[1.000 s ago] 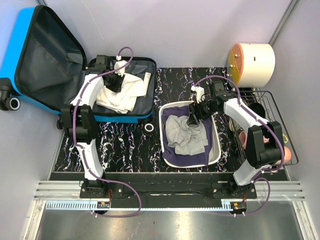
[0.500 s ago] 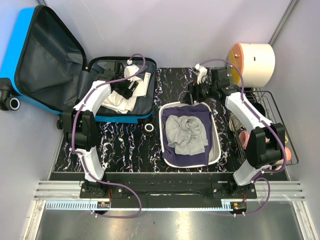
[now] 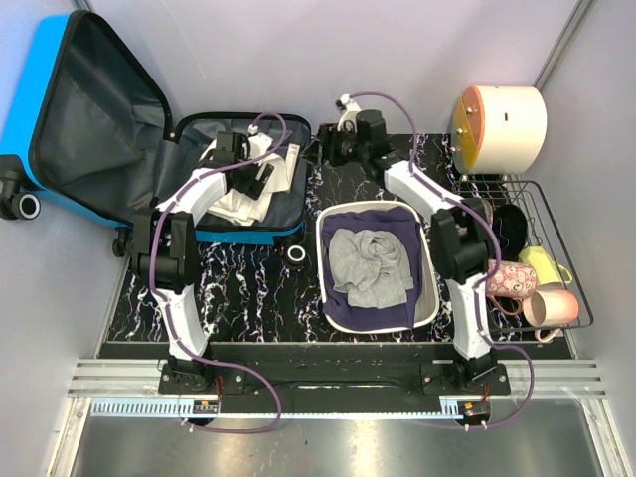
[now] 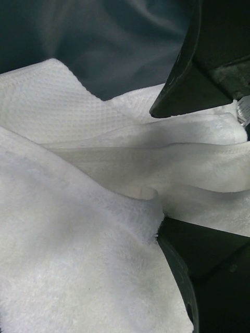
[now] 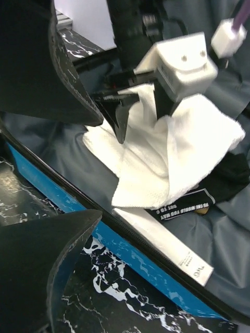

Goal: Open, take out, and arrange the luggage

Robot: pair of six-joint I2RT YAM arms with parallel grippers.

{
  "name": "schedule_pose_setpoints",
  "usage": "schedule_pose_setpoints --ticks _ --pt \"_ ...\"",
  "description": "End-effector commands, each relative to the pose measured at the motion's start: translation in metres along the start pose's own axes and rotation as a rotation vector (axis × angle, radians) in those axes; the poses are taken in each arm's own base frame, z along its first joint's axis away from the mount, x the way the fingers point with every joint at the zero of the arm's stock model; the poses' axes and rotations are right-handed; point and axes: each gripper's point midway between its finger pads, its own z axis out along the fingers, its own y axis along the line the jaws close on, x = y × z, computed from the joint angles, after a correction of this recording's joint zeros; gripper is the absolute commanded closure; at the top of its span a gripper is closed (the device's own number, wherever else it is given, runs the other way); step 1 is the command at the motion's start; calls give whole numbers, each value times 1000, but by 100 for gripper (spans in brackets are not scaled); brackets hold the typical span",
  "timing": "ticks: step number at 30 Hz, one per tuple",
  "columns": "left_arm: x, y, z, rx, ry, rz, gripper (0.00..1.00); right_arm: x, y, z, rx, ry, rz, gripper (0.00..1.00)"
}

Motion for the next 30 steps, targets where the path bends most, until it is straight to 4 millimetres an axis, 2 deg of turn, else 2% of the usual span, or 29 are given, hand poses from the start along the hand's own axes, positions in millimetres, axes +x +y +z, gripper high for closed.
schedule_pose_setpoints --ticks 1,3,5,6,7,8,9,10,12,13,15,17,18,20,21,23,24,30 --pt "-1 7 15 -72 -26 -49 21 -27 7 32 23 -137 16 25" --pt "5 9 20 -92 -14 -53 30 -26 1 39 51 -153 18 25" --pt "8 10 20 -101 -12 -54 47 -17 -4 47 53 -145 31 25" --pt "8 12 18 -95 -18 -61 54 -16 -5 49 54 -147 32 25" --pt "-2 6 11 -52 -58 -76 60 -9 -8 53 52 -135 34 25" --pt "-2 2 9 -19 -69 -87 63 -6 -7 56 43 -126 35 25" --pt "-2 3 5 1 -80 -100 71 -6 -5 59 33 -127 27 26" --pt "-3 0 2 25 -87 -111 74 2 -6 64 30 -113 24 26" --pt "-3 5 -4 46 -93 -122 85 7 0 72 16 -110 -5 26" --pt "-1 7 -6 49 -86 -135 91 14 -5 78 21 -100 -5 26" --pt "1 19 -12 50 -95 -172 100 12 -3 84 22 -115 -16 25" --pt "-1 24 -20 72 -116 -211 100 19 -5 90 25 -111 -23 25" --pt "2 32 -24 75 -126 -231 100 16 -3 92 17 -121 -35 25" --pt "-6 24 -31 127 -163 -230 100 23 0 98 9 -113 -36 25" --pt "-1 35 -35 117 -173 -242 100 21 4 100 0 -120 -39 25" --pt "-2 34 -39 139 -191 -245 100 30 6 107 -4 -109 -38 25" --pt "-2 40 -41 142 -203 -260 100 34 5 111 0 -108 -39 25" --pt "-1 51 -43 156 -220 -299 100 53 8 126 -10 -78 -47 26"
